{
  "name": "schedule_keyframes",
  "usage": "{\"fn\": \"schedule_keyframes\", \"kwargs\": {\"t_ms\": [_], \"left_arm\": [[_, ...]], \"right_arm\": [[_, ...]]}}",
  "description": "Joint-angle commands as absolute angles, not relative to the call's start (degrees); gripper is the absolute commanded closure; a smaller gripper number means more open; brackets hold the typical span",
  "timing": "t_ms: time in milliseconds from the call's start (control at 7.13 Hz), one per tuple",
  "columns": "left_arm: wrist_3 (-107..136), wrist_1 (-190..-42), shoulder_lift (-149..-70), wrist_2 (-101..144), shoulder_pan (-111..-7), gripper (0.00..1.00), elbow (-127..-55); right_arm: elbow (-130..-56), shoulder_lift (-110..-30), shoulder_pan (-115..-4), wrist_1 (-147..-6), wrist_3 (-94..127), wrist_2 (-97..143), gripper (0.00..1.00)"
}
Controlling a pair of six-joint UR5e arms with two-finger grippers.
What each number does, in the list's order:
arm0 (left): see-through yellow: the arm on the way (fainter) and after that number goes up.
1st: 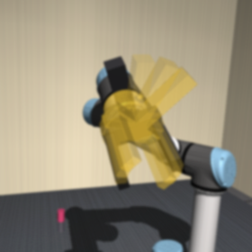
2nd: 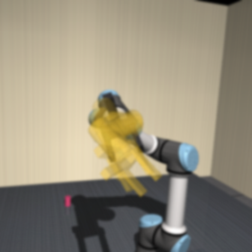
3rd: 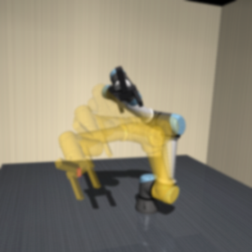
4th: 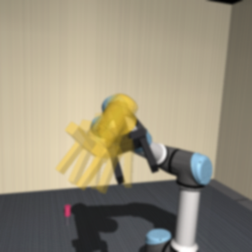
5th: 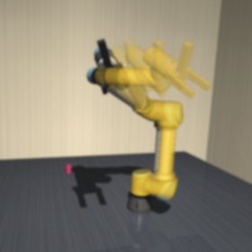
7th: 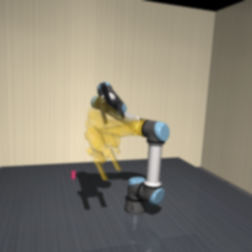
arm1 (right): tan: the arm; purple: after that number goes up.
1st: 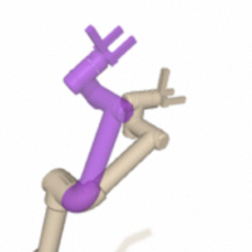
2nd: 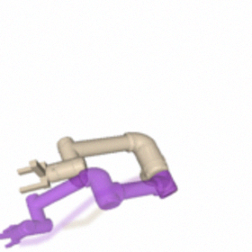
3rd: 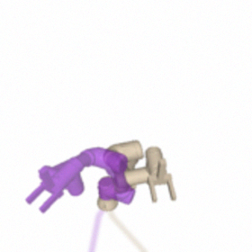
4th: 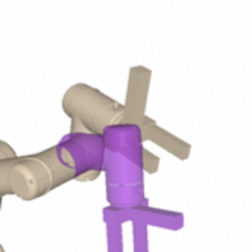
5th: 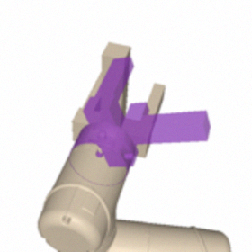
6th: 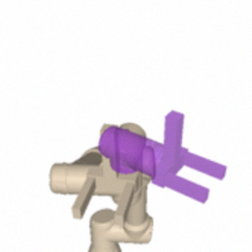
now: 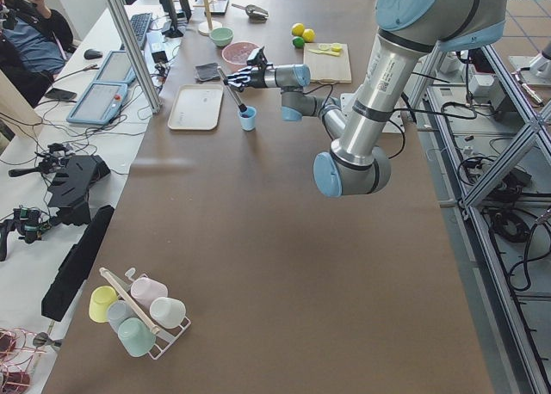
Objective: Mash ice and strawberries in cup
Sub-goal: 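Press the muddler down into the cup with the left gripper, then lift the muddler out of the cup and retract the left arm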
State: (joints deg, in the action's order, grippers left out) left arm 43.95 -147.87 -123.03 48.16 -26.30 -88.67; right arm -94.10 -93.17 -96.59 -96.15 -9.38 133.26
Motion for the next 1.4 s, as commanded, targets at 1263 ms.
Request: {"fn": "schedule_keyframes", "kwargs": {"t_ms": [1263], "left_arm": [[51.15,-124.84,-122.79,93.07,-46.63,0.78,-100.09]], "right_arm": [[-94.75,-94.75,-97.03,-96.06,-9.40,133.42,0.01]]}}
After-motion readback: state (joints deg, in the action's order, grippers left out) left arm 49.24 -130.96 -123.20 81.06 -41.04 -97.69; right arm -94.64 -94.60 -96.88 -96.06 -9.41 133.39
